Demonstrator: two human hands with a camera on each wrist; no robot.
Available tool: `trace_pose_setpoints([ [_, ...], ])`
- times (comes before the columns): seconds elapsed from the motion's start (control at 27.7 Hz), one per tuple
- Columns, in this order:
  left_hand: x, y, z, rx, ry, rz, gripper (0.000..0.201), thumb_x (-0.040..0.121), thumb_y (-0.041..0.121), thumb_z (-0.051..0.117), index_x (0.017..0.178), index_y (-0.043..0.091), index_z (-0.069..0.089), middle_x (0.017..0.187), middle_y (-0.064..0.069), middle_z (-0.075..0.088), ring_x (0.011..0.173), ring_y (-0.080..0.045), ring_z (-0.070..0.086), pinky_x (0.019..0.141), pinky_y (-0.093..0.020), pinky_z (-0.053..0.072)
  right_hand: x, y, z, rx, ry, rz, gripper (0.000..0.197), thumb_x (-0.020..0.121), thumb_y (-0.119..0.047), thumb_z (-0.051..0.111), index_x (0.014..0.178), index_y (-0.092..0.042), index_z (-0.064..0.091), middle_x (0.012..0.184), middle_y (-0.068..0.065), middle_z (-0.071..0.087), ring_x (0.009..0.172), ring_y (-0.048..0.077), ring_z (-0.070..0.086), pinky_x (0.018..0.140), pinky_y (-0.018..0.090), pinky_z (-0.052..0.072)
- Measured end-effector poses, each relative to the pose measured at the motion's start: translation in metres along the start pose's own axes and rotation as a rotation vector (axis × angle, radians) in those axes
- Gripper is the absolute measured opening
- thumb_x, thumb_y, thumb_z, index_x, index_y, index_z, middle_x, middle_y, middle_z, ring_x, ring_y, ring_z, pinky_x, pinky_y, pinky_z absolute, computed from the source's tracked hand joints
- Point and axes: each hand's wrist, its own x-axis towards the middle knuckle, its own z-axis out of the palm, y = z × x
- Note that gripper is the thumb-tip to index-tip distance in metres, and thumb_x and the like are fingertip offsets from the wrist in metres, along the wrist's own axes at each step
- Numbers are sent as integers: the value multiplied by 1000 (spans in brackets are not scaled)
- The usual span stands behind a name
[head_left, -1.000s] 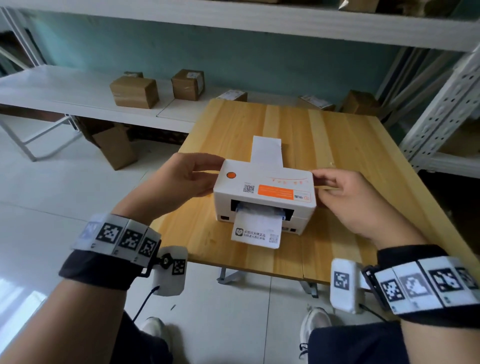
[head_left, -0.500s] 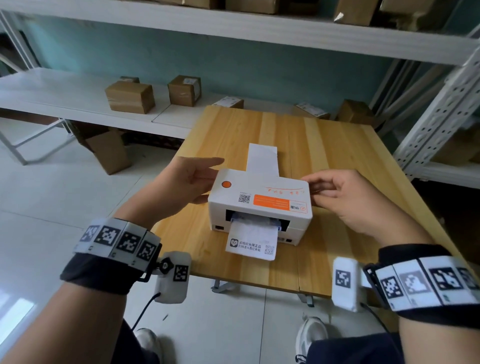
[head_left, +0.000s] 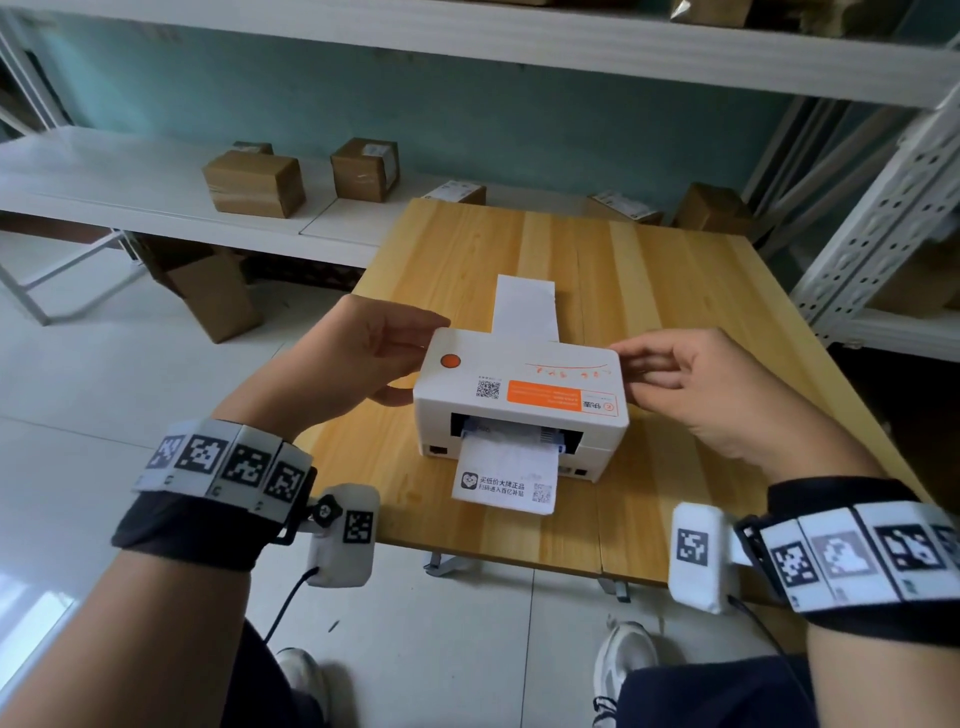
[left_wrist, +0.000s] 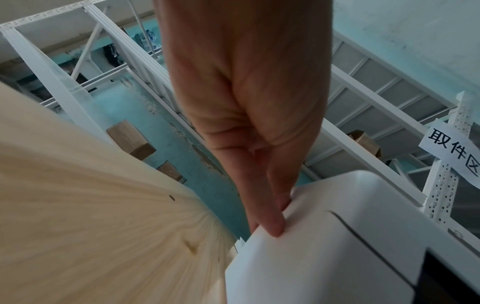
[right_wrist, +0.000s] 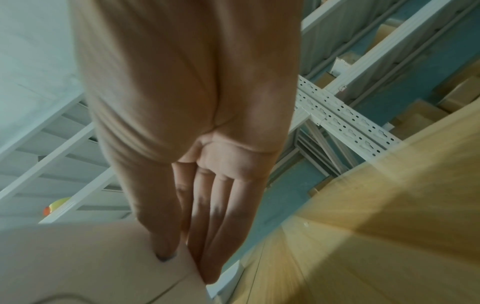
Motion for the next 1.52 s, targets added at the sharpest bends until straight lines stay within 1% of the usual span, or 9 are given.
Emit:
trace_pose_setpoints([
  [0.14,-1,1,0,16,-9,5,37,97,1,58,130,16,65,105,18,75,87,10,72,54,-13,56,1,4,1,-57,1,-6,42,89,-1,65,95,-43,66,96,-22,72,93,-9,67,81,12,52],
  [0.36,-3,3,-1,-17,-21,-10,34,98,1,57,112,29,69,94,24,78,86,8,74,54,-15,57,1,9,2,-25,29,-2,42,89,1,63,97,-40,67,93,-23,73,94,-7,68,83,11,53],
  [0.54,-6,4,0,-31,-46,-18,38,98,0,56,102,36,67,85,27,78,83,10,73,53,-15,57,-2,9,7,-53,65,-18,50,90,2,60,97,-48,61,91,-32,68,94,-18,62,82,11,49],
  [0.65,-5,4,1,-43,-60,-28,35,100,2,54,111,32,68,97,23,78,82,10,72,53,-13,55,-2,9,10,-87,60,-3,51,91,2,59,96,-48,59,87,-38,68,93,-20,61,81,10,48],
  [0.76,-4,3,1,-24,-71,-36,32,101,6,53,124,22,69,104,12,78,86,8,72,54,-14,55,-1,9,10,-147,57,13,46,92,-2,59,99,-47,58,94,-31,65,90,-21,60,82,12,47],
  [0.98,-5,3,2,5,-77,-56,35,101,4,52,126,25,64,114,15,74,102,4,67,56,-16,57,-5,4,11,-225,41,35,36,96,-7,55,120,-33,57,102,-29,56,90,-18,53,72,5,41],
  [1.19,-3,3,2,69,-81,-33,37,102,5,49,128,25,64,115,17,72,102,3,67,56,-16,57,-5,4,13,-279,58,31,36,96,-8,55,121,-34,58,102,-30,56,86,-20,52,69,2,40],
  [1.37,-2,3,3,96,-75,-38,36,103,4,46,131,23,60,117,18,69,102,-2,68,57,-19,59,-3,6,12,-364,39,53,31,98,-11,52,124,-28,51,132,-10,59,119,3,55,95,22,45],
  [1.52,0,2,4,105,-82,-44,35,103,3,44,129,22,57,122,13,69,107,-7,67,56,-18,58,-3,4,14,-439,17,66,30,100,-14,49,128,-25,47,137,-5,58,126,10,52,95,26,46],
])
